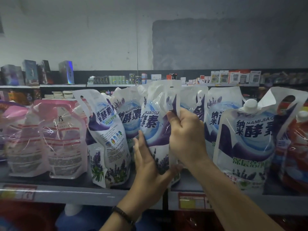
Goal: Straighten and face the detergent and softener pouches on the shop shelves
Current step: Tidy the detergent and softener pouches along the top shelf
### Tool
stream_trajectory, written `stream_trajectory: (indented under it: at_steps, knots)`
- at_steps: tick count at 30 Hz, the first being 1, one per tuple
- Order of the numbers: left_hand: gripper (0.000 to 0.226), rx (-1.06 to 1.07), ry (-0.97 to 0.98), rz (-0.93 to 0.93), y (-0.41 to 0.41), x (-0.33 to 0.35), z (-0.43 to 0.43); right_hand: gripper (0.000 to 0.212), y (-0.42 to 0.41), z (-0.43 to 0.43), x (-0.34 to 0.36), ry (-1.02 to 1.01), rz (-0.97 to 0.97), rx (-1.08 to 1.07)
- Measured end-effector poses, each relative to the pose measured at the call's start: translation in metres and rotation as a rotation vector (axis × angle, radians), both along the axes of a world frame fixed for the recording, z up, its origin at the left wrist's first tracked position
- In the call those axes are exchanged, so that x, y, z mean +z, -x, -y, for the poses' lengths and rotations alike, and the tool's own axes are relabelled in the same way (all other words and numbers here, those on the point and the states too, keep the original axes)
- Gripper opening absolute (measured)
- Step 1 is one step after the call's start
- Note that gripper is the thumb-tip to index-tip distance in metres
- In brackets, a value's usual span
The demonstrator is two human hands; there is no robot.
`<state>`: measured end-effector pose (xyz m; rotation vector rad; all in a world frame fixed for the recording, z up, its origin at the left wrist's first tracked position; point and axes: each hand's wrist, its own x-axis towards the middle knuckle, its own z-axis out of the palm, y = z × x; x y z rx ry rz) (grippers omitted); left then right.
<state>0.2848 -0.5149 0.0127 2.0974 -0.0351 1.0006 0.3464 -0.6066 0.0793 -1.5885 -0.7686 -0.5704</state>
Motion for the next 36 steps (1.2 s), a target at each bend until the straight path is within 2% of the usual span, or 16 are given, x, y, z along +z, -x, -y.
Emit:
stream_trajectory:
  at_steps: [1,4,7,10,13,16,20,25,29,33,36]
  knots:
    - [0.141,0.044,0.177,-0.098,0.000,-0.020,-0.002,0.039,-0.003,0.000,0.002,-0.006,-0.026,0.021]
    - [0.135,-0.007,0.193,0.036,-0.008,-0.051,-0.011,0.036,-0.009,0.000,0.006,-0.040,-0.087,0.081]
    - [0.117,-0.139,0.366,0.076,-0.012,-0.046,-0.010,0.038,-0.020,-0.002,0.007,-0.106,-0.166,0.118]
    - [0.103,-0.138,0.402,0.126,-0.013,-0.055,-0.018,0.035,-0.032,0.000,0.006,-0.180,-0.273,0.137]
    - [0.120,-0.102,0.404,0.053,-0.015,-0.048,-0.030,0.036,-0.041,0.004,0.005,-0.243,-0.379,0.156]
    - [0.141,-0.167,0.420,-0.070,-0.019,-0.040,-0.042,0.031,-0.047,0.009,0.006,-0.344,-0.470,0.218]
    - [0.147,-0.142,0.361,-0.170,-0.027,-0.031,-0.051,0.028,-0.054,0.010,0.007,-0.390,-0.521,0.240]
    - [0.132,-0.151,0.456,-0.187,-0.026,-0.026,-0.056,0.026,-0.061,0.014,0.008,-0.389,-0.559,0.228]
    - [0.106,-0.194,0.591,-0.248,-0.029,-0.025,-0.060,0.026,-0.066,0.019,0.013,-0.378,-0.548,0.201]
    - [0.082,-0.216,0.553,-0.332,-0.031,-0.030,-0.059,0.031,-0.068,0.025,0.015,-0.286,-0.472,0.099]
    - [0.075,-0.204,0.529,-0.354,-0.031,-0.031,-0.058,0.033,-0.067,0.029,0.014,-0.197,-0.426,0.025]
